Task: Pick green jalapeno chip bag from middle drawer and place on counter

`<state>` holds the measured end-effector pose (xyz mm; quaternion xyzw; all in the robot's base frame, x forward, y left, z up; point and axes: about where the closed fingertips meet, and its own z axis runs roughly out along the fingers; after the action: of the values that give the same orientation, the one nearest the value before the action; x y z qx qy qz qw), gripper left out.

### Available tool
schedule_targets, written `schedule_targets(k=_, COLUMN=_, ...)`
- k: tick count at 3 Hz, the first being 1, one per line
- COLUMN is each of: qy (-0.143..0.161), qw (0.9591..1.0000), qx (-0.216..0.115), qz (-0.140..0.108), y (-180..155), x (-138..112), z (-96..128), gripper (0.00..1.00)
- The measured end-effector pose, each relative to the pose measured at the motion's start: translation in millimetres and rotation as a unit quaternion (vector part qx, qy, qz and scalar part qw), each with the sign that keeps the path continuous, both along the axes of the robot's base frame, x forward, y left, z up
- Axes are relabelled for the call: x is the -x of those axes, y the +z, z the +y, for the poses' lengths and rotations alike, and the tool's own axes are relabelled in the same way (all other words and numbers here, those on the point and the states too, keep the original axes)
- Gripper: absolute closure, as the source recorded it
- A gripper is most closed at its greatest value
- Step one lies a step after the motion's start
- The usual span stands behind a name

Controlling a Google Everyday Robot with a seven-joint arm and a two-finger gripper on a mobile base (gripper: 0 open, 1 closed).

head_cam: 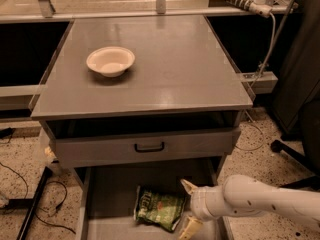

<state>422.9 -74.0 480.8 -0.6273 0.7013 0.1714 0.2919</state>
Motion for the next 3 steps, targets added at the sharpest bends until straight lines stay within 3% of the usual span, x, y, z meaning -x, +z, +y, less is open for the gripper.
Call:
schedule_targets(k=2, qy=0.03, qw=0.9986, qx=-0.034, qz=-0.026, y=-58, x=-8, z=39, gripper=0.0)
schedule_targets(k=3, qy=0.032, qw=0.9981, qx=-0.049, qz=-0.021, y=-88, x=-17, z=49, gripper=0.0)
